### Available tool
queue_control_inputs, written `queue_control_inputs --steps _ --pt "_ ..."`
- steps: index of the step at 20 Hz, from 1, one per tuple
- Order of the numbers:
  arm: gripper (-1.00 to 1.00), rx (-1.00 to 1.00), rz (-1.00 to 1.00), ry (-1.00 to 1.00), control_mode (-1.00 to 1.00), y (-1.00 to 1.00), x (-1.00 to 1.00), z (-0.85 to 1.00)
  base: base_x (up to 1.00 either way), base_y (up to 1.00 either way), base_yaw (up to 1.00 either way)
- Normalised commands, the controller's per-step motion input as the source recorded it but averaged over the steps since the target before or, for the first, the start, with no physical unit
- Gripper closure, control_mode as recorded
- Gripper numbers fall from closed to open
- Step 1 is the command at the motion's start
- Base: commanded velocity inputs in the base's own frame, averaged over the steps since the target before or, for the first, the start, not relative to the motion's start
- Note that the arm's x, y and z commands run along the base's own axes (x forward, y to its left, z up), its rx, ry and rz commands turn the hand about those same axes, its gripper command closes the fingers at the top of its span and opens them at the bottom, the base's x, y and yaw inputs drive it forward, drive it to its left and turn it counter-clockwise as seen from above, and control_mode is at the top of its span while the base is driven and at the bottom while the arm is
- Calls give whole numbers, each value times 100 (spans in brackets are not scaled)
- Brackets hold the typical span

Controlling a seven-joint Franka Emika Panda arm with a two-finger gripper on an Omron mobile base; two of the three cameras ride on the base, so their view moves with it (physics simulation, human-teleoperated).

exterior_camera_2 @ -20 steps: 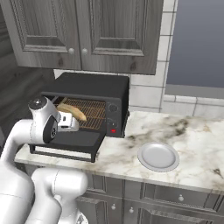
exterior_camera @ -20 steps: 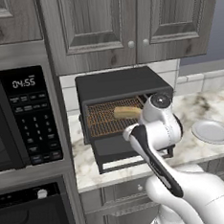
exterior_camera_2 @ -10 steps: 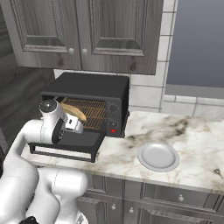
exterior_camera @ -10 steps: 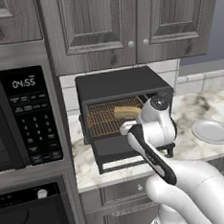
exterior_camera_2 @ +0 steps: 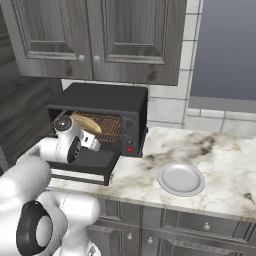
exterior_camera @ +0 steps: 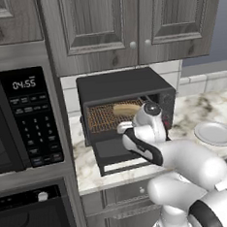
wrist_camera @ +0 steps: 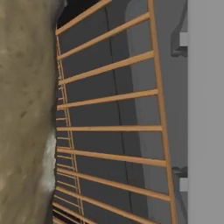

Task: Pull the toaster oven rack outwards. Pick up the baguette from the plate and place it on the toaster oven rack. Close the toaster oven door fully and set the temperature to the lowest setting.

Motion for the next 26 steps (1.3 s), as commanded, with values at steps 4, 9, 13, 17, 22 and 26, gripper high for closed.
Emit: queue_control_inputs --steps 4,9,13,17,22,26 --pt "-100 0 -1 2 -100 1 44 0 0 0 0" --pt "-100 0 0 9 -100 0 24 13 0 0 0" --pt "-100 0 0 7 -100 0 18 0 0 0 0" --pt "-100 0 0 3 -100 0 42 0 0 0 0" --pt "-100 0 0 0 -100 0 34 1 0 0 0" --pt "-100 0 -1 -1 -100 0 34 23 0 0 0"
